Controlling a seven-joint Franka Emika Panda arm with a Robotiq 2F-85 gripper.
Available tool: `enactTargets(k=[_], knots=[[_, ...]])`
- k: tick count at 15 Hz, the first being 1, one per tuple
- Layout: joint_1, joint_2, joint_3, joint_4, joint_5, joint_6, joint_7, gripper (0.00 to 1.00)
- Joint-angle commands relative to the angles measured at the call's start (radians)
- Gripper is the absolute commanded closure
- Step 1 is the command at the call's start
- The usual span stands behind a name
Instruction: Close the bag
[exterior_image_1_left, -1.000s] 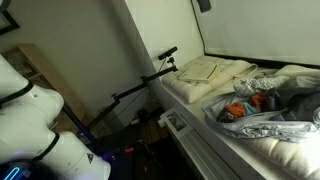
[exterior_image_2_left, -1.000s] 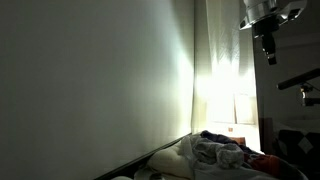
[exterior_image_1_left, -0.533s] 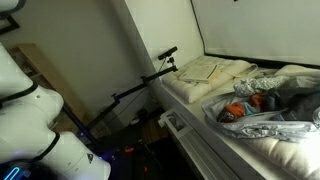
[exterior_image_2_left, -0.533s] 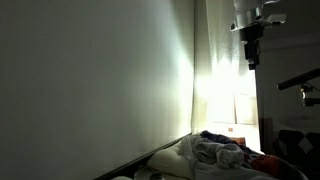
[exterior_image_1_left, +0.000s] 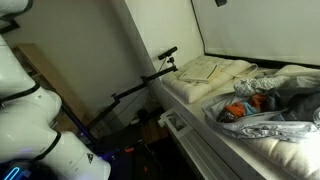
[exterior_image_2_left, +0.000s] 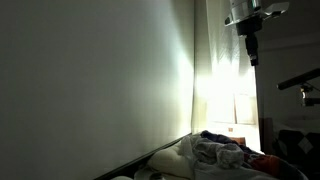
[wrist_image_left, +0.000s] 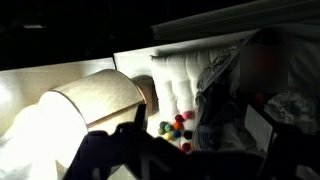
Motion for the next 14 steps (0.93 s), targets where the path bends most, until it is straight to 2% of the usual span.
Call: enactTargets(k=[1, 5, 8, 10, 13, 14], knots=[[0.055, 0.039, 0.021, 0.076, -0.067, -0.089, -0.035, 0.0], [0.098, 0.066, 0.044, 0.098, -0.124, -0.13, -0.042, 0.0], [0.11, 0.076, 0.054, 0.097, -0.143, -0.115, -0.053, 0.0], [0.1, 0.057, 0.059, 0.074, -0.123, -0.037, -0.057, 0.0], [0.081, 0.049, 0.063, 0.078, -0.024, -0.001, -0.123, 0.0], [0.101, 0.061, 0.054, 0.07, -0.069, -0.017, -0.072, 0.0]])
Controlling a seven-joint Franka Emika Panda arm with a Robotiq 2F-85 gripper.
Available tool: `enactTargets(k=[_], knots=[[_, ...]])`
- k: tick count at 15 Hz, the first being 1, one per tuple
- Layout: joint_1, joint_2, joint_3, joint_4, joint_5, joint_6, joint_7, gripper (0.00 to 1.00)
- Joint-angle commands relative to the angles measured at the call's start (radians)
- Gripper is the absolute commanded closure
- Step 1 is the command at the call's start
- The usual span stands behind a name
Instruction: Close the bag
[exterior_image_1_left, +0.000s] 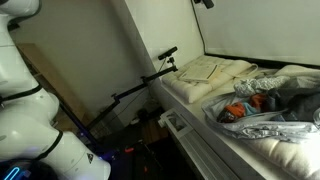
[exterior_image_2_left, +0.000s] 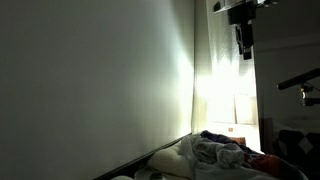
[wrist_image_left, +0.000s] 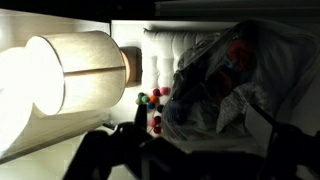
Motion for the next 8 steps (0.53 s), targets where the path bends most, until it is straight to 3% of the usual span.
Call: enactTargets(k=[1, 8], knots=[[-0.002, 0.002, 0.001, 0.009, 0.014, -0.003, -0.015, 0.0], [-0.006, 0.001, 0.0, 0.015, 0.027, -0.002, -0.031, 0.0]])
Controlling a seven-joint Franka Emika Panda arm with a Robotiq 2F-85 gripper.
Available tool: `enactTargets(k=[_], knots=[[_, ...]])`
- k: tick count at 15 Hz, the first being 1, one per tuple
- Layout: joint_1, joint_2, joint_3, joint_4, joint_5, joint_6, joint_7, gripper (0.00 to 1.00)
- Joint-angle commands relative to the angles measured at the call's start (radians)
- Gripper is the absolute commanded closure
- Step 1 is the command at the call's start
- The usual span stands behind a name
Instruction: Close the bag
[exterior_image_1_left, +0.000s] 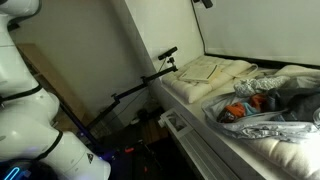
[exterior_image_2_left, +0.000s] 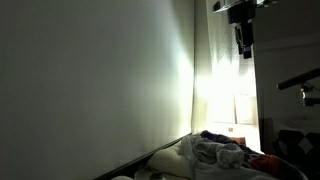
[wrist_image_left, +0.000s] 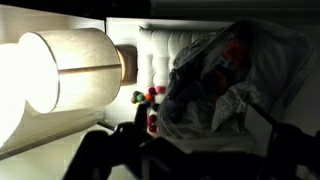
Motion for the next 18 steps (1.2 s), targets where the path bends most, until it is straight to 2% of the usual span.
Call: enactTargets(k=[1, 7, 14, 18], knots=[[0.001, 0.002, 0.0, 0.006, 0.0, -0.005, -0.001, 0.0], [0.0, 0.009, 0.003, 0.013, 0.013, -0.01, -0.012, 0.0], [-0.02, -0.023, 0.039, -0.057, 0.152, 0.284, -0.257, 0.0], [-0.04, -0.029, 0.058, -0.099, 0.29, 0.461, -0.408, 0.0]])
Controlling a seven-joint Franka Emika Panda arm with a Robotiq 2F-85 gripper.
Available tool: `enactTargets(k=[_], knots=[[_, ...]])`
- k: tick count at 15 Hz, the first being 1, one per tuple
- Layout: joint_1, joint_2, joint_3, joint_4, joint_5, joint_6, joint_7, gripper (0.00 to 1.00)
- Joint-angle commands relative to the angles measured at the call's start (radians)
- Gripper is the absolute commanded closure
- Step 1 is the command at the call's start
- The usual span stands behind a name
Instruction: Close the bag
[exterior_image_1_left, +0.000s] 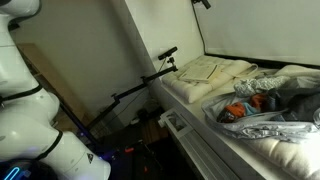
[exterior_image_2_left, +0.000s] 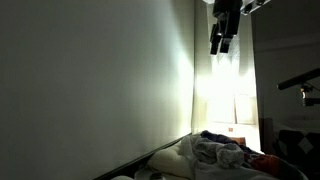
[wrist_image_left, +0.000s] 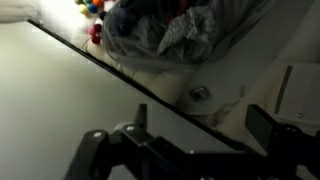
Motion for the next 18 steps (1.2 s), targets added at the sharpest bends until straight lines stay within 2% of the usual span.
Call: enactTargets(k=[1, 2, 5, 12, 18], knots=[[-0.043, -0.035, 0.034, -0.067, 0.135, 0.136, -0.16, 0.0], [-0.014, 0.002, 0.014, -0.012, 0.075, 0.072, -0.082, 0.0], [-0.027, 0.001, 0.022, -0.023, 0.114, 0.106, -0.132, 0.0], [-0.027, -0.001, 0.024, -0.025, 0.115, 0.107, -0.134, 0.0], [-0.047, 0.008, 0.015, -0.035, 0.217, 0.155, 0.002, 0.0]])
